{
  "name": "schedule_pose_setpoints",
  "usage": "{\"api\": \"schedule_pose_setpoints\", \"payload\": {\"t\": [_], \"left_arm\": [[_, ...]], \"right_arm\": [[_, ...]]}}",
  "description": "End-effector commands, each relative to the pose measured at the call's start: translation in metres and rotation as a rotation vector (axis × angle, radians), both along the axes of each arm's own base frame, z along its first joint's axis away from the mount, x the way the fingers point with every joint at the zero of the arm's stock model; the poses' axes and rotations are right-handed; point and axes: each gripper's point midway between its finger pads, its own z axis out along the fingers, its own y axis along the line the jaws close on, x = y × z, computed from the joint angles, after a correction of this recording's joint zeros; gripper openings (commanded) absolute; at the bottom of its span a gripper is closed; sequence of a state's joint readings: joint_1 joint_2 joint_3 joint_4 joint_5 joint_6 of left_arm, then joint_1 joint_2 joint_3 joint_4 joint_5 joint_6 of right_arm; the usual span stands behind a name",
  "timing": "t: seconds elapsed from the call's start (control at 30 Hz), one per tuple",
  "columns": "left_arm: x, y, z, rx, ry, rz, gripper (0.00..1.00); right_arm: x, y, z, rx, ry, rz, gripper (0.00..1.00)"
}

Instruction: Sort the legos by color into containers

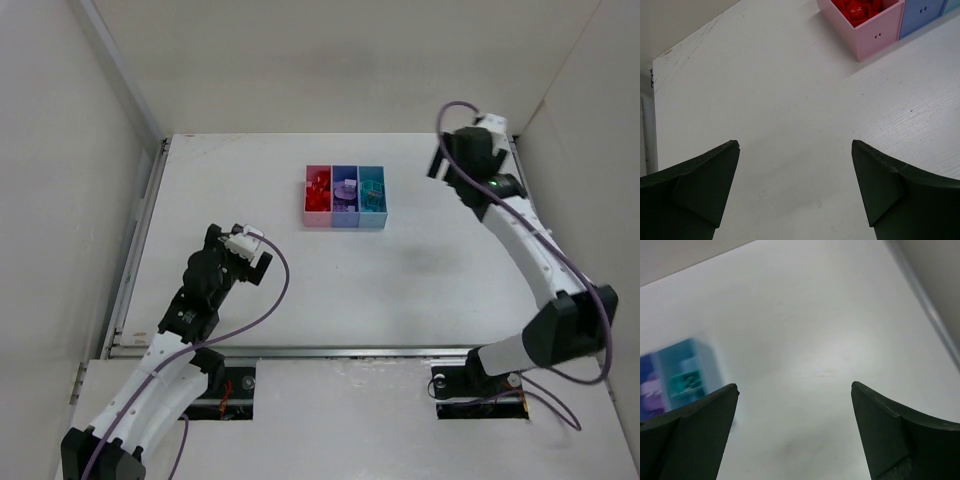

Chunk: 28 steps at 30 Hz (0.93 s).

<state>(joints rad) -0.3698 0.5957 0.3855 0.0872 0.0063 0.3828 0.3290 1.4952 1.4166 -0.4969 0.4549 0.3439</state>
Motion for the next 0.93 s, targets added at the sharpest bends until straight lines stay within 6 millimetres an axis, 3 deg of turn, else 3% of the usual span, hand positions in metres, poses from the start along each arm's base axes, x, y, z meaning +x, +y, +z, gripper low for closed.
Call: {"api": "schedule_pose_setpoints", "payload": {"t": [0.0, 0.03, 0.1, 0.27, 0.43, 0.7, 0.9], "left_arm": [[0.003, -0.001, 0.013, -0.037, -0.051, 0.007, 0.93], [0.003, -0.001, 0.013, -0.037, -0.051, 0.007, 0.93], [0.004, 0.001, 0.013, -0.035, -0.052, 0.016, 0.93], [0.005, 0.002, 0.015, -0.045, -0.058, 0.028, 0.93], [0.005, 0.002, 0.013, -0.041, -0.05, 0.029, 0.94], [0.005, 0.002, 0.013, -0.041, -0.05, 0.029, 0.94], [0.005, 0.002, 0.013, -0.041, -0.05, 0.029, 0.94]], "right_arm": [[-0.029, -0.076, 0.013, 0.013, -0.077, -0.236, 1.0], [-0.039, -0.105, 0.013, 0.005, -0.086, -0.311, 1.0], [-0.063, -0.137, 0.018, -0.003, -0.129, -0.403, 1.0], [-0.107, -0.165, 0.033, -0.035, -0.244, -0.55, 1.0], [-0.126, -0.162, 0.051, 0.026, -0.346, -0.538, 1.0], [-0.142, -0.165, 0.051, 0.019, -0.309, -0.563, 1.0], [-0.156, -0.16, 0.066, 0.061, -0.356, -0.536, 1.0]]}}
